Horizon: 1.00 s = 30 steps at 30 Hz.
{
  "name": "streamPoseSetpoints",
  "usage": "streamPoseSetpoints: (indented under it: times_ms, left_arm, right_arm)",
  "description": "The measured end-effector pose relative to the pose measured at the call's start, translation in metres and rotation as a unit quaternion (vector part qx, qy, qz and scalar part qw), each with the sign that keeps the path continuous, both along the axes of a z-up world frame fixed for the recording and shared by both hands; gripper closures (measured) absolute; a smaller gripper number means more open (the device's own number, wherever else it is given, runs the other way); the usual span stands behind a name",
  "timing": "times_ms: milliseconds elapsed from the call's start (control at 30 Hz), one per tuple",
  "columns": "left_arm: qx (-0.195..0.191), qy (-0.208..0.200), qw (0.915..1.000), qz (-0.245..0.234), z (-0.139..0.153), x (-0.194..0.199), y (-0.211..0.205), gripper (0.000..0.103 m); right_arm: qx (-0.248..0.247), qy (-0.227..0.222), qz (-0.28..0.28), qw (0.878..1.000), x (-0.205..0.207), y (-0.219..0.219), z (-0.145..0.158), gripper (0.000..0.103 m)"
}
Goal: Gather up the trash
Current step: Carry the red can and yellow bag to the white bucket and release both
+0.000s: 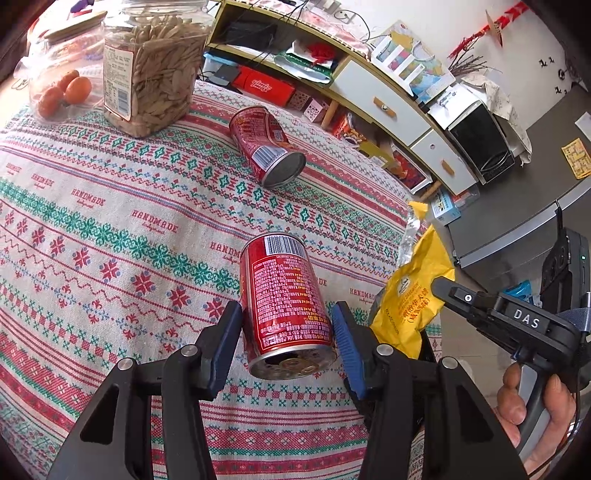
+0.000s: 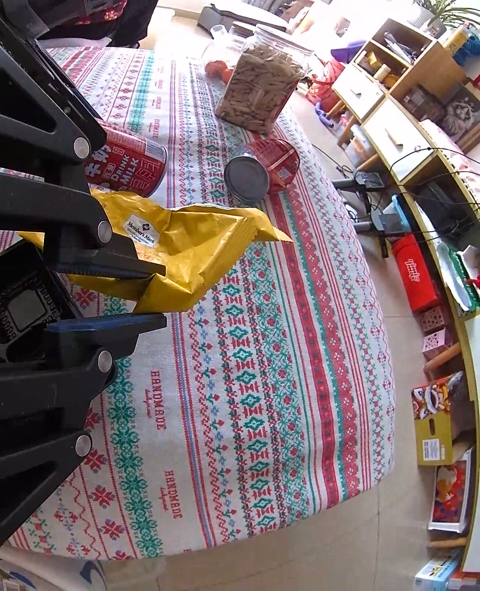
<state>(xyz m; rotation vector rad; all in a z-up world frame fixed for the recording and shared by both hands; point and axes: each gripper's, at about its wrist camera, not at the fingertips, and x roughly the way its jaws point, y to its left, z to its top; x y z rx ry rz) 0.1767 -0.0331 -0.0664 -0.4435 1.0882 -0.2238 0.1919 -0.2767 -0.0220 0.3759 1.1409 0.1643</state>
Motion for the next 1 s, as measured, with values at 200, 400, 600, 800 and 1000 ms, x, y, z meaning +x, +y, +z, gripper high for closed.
streamPoseSetpoints:
  times_ms: [200,400,600,800,1000]
  left_arm:
    - [-0.017,-0.008,0.9998,-0.002,0.012,-0.014,-0.003,0.051]
    - [-0.039,-0.02,0.9989,-0.018,0.031,-0.032,-0.017,0.051]
    - [-0.051,-0.034,0.9973,-0.04,0.046,-0.048,-0.038,0.05]
    - [-0.059,-0.048,0.9941,-0.078,0.064,-0.064,-0.069,0.05]
    - [-0.067,-0.063,0.9857,-0.141,0.075,-0.084,-0.121,0.05]
  right_arm:
    - [0.006,-0.026,-0.007,1.0,-0.022,-0.014,0.021,0.087]
    - [-0.001,-0.042,-0.018,0.999,-0.042,-0.028,0.034,0.087]
    - [-0.007,-0.067,-0.041,0.997,-0.066,-0.053,0.054,0.087]
    - [-0.023,-0.076,-0.085,0.993,-0.091,-0.095,0.064,0.087]
    - [-0.032,-0.088,-0.171,0.981,-0.143,-0.151,0.075,0.087]
